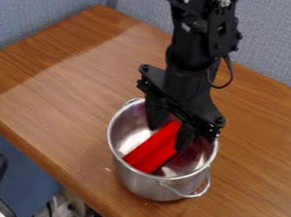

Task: Move the red object from the metal pot to the table

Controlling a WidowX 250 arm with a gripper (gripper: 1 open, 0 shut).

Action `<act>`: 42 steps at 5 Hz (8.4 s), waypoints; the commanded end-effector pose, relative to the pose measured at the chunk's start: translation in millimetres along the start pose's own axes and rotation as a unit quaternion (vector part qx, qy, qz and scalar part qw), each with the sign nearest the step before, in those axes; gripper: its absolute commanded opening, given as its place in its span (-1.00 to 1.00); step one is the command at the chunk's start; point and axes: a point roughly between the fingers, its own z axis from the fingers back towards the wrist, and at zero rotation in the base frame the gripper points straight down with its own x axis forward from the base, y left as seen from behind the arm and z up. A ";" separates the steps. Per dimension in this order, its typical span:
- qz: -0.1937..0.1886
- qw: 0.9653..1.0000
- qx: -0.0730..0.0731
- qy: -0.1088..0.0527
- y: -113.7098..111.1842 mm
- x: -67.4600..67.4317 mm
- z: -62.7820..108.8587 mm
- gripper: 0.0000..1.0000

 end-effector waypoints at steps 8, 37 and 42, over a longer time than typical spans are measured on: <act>-0.001 1.000 0.012 -0.017 -14.0 7.8 -29.8 1.00; 0.016 0.998 0.000 0.057 -0.7 -2.6 -24.9 -1.00; 0.023 0.997 0.007 0.067 2.9 -1.9 -9.6 -1.00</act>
